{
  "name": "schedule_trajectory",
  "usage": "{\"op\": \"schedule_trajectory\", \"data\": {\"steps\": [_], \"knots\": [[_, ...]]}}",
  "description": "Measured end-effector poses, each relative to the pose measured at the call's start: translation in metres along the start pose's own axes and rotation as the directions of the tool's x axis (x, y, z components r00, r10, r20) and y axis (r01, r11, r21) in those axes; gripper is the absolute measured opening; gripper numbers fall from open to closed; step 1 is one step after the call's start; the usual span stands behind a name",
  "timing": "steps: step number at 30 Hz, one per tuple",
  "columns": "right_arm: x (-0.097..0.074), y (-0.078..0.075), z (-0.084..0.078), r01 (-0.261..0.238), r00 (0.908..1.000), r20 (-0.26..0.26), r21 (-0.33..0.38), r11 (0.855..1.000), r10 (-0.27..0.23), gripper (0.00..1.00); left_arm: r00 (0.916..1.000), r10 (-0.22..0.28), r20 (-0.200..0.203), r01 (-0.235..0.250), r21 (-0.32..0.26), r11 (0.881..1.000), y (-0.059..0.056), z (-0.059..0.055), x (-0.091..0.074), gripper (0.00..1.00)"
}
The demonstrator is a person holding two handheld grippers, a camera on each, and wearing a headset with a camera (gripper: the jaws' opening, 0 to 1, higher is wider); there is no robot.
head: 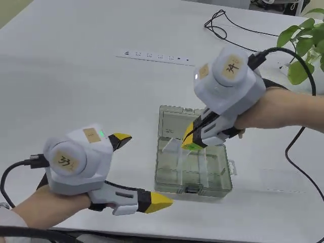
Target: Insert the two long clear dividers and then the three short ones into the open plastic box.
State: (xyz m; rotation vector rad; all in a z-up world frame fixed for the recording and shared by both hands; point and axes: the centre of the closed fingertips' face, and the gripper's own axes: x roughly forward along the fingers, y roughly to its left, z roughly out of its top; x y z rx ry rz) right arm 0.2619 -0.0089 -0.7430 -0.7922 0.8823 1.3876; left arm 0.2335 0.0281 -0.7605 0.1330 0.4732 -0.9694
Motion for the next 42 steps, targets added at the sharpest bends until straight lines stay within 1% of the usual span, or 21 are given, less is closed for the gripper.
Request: {"op": "schedule_trajectory", "data": {"steps": [4, 7, 9, 10, 15, 22, 24, 32, 38, 42], "knots": [[0.005, -0.006, -0.001, 0.006, 0.9999, -0.012, -0.007, 1.0, -0.006, 0.02, 0.9999, 0.013, 0.006, -0.013, -0.021, 1.0, 0.003, -0.002, -0.003, 1.0], [0.007, -0.001, 0.001, -0.007, 0.9998, -0.017, -0.006, 1.0, 0.006, 0.02, 0.9997, 0.024, 0.003, -0.024, -0.028, 0.999, 0.006, -0.004, -0.005, 1.0], [0.008, -0.001, 0.0, -0.001, 0.9997, -0.026, -0.015, 1.0, 0.0, 0.02, 0.9996, 0.027, 0.001, -0.027, -0.033, 0.999, 0.006, -0.005, -0.006, 1.0], [0.008, 0.0, -0.001, -0.002, 0.9994, -0.035, -0.024, 1.0, 0.001, 0.02, 0.9996, 0.027, 0.001, -0.027, -0.033, 0.999, 0.006, -0.006, -0.007, 1.0], [0.009, 0.001, -0.003, -0.007, 0.9988, -0.049, -0.03, 1.0, 0.005, 0.02, 0.9997, 0.026, -0.003, -0.026, -0.04, 0.999, 0.005, -0.009, -0.008, 1.0], [0.015, 0.003, -0.004, -0.014, 0.9983, -0.057, -0.034, 0.999, 0.012, 0.02, 0.9998, 0.021, -0.001, -0.021, -0.047, 0.999, 0.003, -0.01, -0.008, 0.97], [0.018, -0.001, -0.005, -0.014, 0.9984, -0.056, -0.04, 0.999, 0.011, 0.02, 0.9998, 0.021, -0.004, -0.022, -0.047, 0.999, 0.004, -0.01, -0.008, 0.97], [0.028, -0.002, -0.005, -0.023, 0.9978, -0.063, -0.051, 0.998, 0.019, 0.02, 0.9998, 0.017, -0.005, -0.018, -0.056, 0.998, 0.002, -0.013, -0.008, 0.95], [0.038, -0.007, -0.01, -0.019, 0.9979, -0.063, -0.046, 0.999, 0.016, 0.02, 0.9999, 0.015, -0.008, -0.015, -0.06, 0.998, 0.001, -0.015, -0.009, 0.96], [0.041, -0.009, -0.012, -0.023, 0.9977, -0.065, -0.034, 0.999, 0.021, 0.02, 0.9998, 0.017, -0.008, -0.017, -0.064, 0.998, 0.003, -0.015, -0.009, 0.96]]}}
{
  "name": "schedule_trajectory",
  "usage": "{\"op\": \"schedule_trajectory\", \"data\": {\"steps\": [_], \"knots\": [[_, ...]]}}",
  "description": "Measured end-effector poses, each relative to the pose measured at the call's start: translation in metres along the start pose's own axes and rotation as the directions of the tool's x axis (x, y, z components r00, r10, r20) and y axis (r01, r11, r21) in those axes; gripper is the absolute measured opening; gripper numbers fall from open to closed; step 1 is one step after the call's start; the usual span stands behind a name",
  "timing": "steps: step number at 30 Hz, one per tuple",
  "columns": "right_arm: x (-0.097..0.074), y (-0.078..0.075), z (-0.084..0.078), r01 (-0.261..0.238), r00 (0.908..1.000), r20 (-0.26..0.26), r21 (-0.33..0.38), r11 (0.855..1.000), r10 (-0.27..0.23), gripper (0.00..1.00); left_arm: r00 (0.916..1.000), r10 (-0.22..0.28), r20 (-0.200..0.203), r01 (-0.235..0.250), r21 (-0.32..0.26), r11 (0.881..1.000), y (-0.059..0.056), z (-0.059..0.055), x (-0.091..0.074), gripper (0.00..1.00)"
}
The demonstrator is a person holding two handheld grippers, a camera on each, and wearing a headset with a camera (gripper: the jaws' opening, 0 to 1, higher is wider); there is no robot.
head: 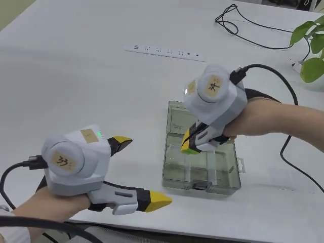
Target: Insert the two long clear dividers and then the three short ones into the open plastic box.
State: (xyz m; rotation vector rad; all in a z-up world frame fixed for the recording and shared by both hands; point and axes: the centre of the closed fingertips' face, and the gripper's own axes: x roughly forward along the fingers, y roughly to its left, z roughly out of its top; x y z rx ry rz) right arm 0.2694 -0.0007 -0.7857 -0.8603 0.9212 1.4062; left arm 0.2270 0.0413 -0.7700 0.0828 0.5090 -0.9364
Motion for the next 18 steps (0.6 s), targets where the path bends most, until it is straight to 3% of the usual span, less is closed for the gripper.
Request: {"op": "schedule_trajectory", "data": {"steps": [7, 18], "knots": [[0.0085, -0.001, -0.0022, -0.006, 0.9999, -0.012, 0.003, 1.0, 0.006, 0.02, 1.0, 0.002, 0.0, -0.002, -0.001, 1.0, 0.0019, -0.0001, -0.0009, 0.95], [0.0023, 0.001, -0.0018, -0.009, 0.9999, 0.007, -0.011, 1.0, 0.009, 0.02, 1.0, -0.005, -0.002, 0.005, 0.001, 1.0, 0.0005, 0.0002, 0.0015, 0.94]]}}
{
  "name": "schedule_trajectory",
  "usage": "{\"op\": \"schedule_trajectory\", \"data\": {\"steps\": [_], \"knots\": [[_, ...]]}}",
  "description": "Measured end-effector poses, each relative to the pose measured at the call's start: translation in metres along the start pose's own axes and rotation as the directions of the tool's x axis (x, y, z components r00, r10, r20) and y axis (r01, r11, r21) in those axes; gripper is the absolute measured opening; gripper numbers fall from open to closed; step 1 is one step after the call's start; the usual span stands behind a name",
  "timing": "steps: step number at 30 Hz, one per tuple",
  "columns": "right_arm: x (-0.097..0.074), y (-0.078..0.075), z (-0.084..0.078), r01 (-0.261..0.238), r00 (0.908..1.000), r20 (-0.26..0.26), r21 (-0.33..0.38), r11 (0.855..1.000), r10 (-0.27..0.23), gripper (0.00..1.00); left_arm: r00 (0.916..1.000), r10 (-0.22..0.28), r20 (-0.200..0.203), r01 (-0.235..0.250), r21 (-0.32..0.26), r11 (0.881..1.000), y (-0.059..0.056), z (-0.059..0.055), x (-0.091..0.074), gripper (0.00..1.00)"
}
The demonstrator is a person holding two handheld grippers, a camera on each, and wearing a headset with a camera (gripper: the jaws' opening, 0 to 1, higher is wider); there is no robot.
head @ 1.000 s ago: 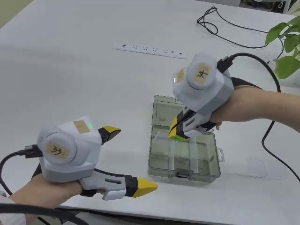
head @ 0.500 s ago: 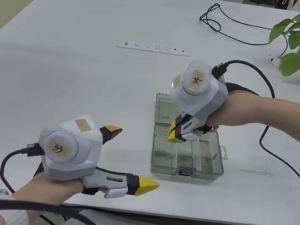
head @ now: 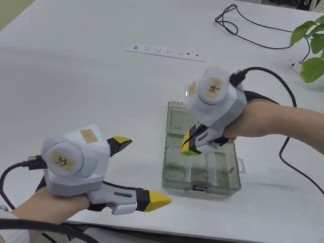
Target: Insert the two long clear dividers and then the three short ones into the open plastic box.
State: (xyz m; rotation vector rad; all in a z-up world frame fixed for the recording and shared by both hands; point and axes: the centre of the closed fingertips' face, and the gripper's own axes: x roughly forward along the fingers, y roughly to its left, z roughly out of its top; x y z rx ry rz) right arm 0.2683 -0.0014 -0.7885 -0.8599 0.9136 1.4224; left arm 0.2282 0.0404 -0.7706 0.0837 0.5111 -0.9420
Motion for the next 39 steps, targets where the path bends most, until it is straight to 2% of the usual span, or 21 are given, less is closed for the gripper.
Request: {"op": "schedule_trajectory", "data": {"steps": [15, 23, 28, 39], "knots": [[-0.002, 0.006, 0.002, -0.002, 0.9999, 0.01, -0.015, 1.0, 0.002, 0.02, 1.0, -0.007, -0.005, 0.007, 0.0, 1.0, -0.002, -0.001, 0.002, 0.94], [0.012, 0.004, -0.002, -0.013, 0.9996, -0.025, -0.026, 1.0, 0.012, 0.03, 1.0, -0.006, -0.005, 0.006, -0.003, 1.0, -0.001, -0.001, 0.001, 0.93], [0.02, 0.003, -0.005, -0.011, 0.9989, -0.045, -0.003, 1.0, 0.011, 0.03, 1.0, 0.0, -0.007, 0.0, -0.003, 1.0, 0.001, -0.002, -0.001, 0.93], [0.025, 0.001, -0.007, 0.031, 0.9964, -0.079, -0.027, 0.999, -0.033, 0.02, 1.0, -0.003, -0.005, 0.003, -0.002, 1.0, 0.0, -0.001, 0.001, 0.93]]}}
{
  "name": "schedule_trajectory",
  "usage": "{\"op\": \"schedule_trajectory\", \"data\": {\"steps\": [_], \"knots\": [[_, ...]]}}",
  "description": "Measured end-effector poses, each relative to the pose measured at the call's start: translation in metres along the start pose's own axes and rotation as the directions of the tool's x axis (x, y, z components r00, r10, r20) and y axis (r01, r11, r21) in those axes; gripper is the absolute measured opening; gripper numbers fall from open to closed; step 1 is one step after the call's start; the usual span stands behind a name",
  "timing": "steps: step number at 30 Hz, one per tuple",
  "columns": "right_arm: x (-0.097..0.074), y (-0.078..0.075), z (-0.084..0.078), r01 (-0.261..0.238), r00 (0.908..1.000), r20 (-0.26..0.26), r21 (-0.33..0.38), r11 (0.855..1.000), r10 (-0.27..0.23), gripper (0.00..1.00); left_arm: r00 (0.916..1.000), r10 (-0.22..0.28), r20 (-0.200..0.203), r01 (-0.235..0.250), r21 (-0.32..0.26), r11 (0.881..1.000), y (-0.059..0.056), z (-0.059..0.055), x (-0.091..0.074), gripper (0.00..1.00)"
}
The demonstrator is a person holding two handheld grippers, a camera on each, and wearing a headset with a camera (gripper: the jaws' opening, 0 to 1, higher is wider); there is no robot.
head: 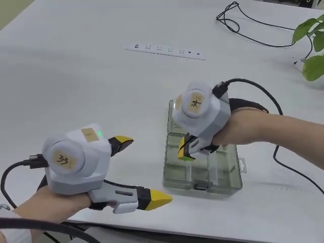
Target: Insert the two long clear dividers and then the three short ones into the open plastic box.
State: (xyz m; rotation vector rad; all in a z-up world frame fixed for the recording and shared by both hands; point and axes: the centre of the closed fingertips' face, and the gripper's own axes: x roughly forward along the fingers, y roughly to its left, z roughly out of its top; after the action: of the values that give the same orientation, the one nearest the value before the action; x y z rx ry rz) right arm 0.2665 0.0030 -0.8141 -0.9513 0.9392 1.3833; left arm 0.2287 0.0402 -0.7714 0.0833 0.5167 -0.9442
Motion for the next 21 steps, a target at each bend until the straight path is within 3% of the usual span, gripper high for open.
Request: {"op": "schedule_trajectory", "data": {"steps": [6, 10, 13, 21], "knots": [[-0.001, 0.0, 0.0, 0.004, 0.9999, 0.012, -0.002, 1.0, -0.004, 0.03, 1.0, -0.005, 0.003, 0.005, 0.008, 1.0, -0.001, 0.003, 0.001, 0.93], [-0.002, -0.001, 0.0, 0.018, 0.9984, 0.054, -0.042, 0.999, -0.016, 0.04, 1.0, -0.006, 0.002, 0.006, 0.014, 1.0, -0.001, 0.005, 0.0, 0.93], [-0.005, -0.002, 0.003, 0.031, 0.995, 0.095, -0.024, 0.999, -0.029, 0.19, 1.0, -0.005, 0.002, 0.005, 0.016, 1.0, -0.001, 0.005, 0.0, 0.93], [-0.018, 0.003, 0.004, 0.036, 0.9828, 0.182, -0.019, 0.999, -0.032, 0.45, 0.9999, -0.013, 0.002, 0.013, 0.017, 1.0, -0.004, 0.006, 0.002, 0.93]]}}
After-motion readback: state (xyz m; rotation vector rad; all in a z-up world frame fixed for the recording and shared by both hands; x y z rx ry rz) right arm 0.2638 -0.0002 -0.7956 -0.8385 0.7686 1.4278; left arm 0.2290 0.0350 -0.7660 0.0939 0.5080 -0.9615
